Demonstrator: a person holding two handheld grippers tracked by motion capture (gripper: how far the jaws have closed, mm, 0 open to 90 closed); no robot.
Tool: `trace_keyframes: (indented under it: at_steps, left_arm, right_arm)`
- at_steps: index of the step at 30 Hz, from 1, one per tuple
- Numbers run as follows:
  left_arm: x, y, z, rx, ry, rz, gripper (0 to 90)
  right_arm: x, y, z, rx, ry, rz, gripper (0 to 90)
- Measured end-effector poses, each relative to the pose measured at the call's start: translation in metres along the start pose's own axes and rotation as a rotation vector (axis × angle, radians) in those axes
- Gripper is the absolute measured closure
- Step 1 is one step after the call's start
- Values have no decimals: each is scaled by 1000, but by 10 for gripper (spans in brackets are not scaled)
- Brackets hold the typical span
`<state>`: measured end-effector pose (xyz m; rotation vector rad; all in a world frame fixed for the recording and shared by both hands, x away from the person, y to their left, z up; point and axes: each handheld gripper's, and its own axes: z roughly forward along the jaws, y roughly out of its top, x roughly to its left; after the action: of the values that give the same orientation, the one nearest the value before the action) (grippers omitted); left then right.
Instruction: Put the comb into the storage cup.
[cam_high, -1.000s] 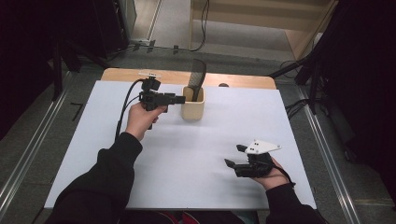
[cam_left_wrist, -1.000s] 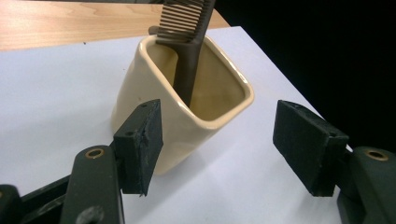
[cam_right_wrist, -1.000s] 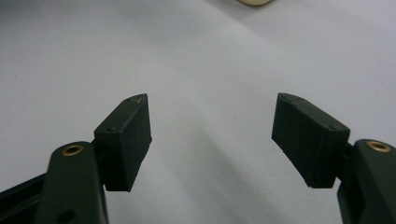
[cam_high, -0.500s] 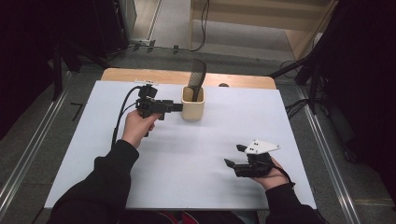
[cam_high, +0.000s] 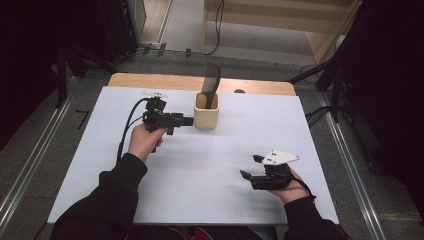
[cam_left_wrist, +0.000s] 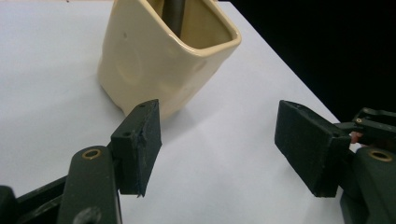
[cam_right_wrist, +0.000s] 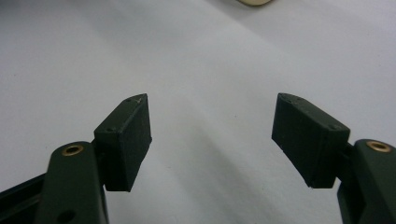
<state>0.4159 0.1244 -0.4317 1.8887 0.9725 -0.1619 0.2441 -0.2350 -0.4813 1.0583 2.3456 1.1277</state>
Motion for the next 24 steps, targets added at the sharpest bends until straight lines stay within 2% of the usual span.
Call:
trace_keyframes:
  at_steps: [7,10,24]
  left_arm:
    - [-5,-10,-5,22,0,19,322]
    - [-6,-14,-7,29,-13,11,308]
    - [-13,-34,-21,36,-17,14,306]
  right_arm:
    - [0,0,0,1,0,0,266]
    - [-1,0,0,-1,-1,0,266]
    - [-1,0,-1,-1,-10,-4,266]
